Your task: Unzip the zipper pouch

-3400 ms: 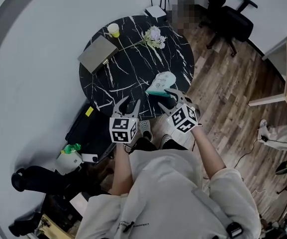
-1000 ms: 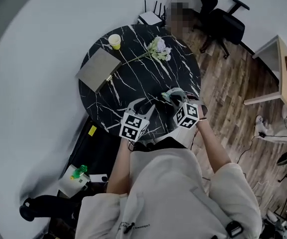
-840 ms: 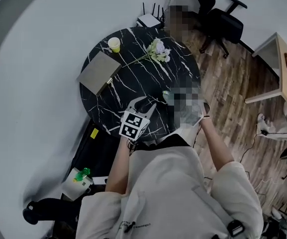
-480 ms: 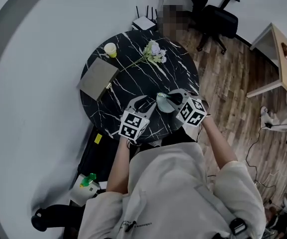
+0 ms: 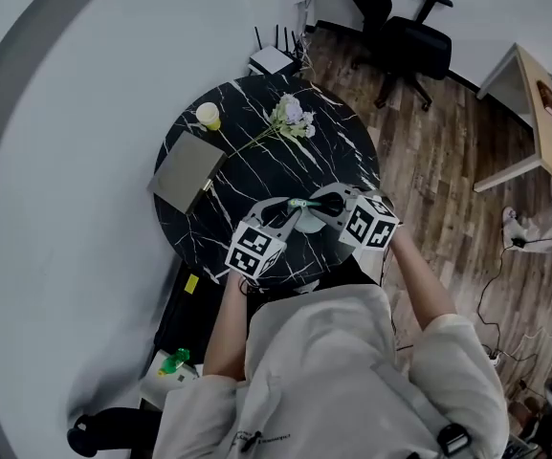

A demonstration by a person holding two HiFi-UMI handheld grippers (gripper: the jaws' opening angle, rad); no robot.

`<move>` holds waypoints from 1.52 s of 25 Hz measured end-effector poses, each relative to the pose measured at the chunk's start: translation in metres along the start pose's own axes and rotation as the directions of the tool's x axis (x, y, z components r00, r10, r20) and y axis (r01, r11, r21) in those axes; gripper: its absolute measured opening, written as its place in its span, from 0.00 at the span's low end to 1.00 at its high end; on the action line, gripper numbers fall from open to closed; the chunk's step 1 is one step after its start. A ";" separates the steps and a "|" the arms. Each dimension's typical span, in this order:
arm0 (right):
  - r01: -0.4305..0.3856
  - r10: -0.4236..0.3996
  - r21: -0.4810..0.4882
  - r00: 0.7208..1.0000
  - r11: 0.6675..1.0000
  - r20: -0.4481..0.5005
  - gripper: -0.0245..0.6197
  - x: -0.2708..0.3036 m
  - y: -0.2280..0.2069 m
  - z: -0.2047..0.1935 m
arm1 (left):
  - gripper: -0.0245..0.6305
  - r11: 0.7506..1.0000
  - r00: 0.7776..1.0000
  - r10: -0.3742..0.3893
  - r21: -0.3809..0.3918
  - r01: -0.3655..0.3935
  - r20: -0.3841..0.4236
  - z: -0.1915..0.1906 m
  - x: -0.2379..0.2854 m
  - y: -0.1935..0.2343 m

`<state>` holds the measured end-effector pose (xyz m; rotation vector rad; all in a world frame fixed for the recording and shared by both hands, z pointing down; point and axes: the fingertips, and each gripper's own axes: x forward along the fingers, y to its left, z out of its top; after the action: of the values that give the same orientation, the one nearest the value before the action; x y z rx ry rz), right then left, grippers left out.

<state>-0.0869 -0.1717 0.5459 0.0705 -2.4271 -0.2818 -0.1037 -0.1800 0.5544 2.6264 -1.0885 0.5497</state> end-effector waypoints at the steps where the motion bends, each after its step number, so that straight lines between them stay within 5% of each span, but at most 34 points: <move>1: -0.008 0.007 0.016 1.000 1.000 0.015 0.10 0.000 -0.002 0.000 | 0.17 1.000 1.000 0.000 0.001 0.000 0.005 0.001 0.000 0.000; 7: -0.033 0.026 0.121 0.998 0.992 0.059 0.10 0.013 -0.005 -0.001 | 0.10 0.998 0.997 0.069 0.008 -0.069 -0.035 -0.002 -0.002 0.005; 13: 0.055 -0.060 0.179 0.998 0.982 0.026 0.18 0.021 -0.015 0.004 | 0.09 0.991 0.989 0.135 0.010 -0.135 -0.059 -0.007 -0.008 0.019; 17: 0.067 -0.098 0.332 0.992 0.941 0.077 0.19 0.015 -0.019 0.012 | 0.09 0.986 0.983 0.167 0.040 -0.164 -0.073 -0.010 -0.010 0.028; 20: -0.021 -0.089 0.557 0.982 0.830 0.169 0.19 0.015 -0.019 0.011 | 0.09 0.979 0.975 0.198 0.069 -0.192 -0.098 -0.014 -0.012 0.034; 24: -0.247 -0.098 0.796 0.929 0.552 0.357 0.19 0.017 -0.016 0.012 | 0.09 0.968 0.968 0.224 0.137 -0.208 -0.111 -0.014 -0.015 0.034; 29: -0.489 -0.172 0.835 0.827 0.253 0.536 0.23 0.015 -0.020 0.018 | 0.09 0.955 0.961 0.245 0.206 -0.216 -0.128 -0.015 -0.017 0.031; 32: -0.560 -0.193 0.811 0.788 0.171 0.585 0.22 0.016 -0.022 0.025 | 0.09 0.947 0.958 0.249 0.244 -0.210 -0.139 -0.015 -0.014 0.029; 36: -0.595 -0.211 0.790 0.762 0.145 0.613 0.17 0.018 -0.024 0.035 | 0.09 0.948 0.960 0.239 0.251 -0.197 -0.148 -0.017 -0.011 0.027; 38: -0.576 -0.218 0.807 0.778 0.129 0.590 0.16 0.020 -0.025 0.032 | 0.09 0.947 0.958 0.243 0.253 -0.200 -0.150 -0.017 -0.011 0.027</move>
<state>-0.1235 -0.1926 0.5295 0.2751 -2.6662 1.8423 -0.1343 -0.1852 0.5669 2.5952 -1.3428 1.0013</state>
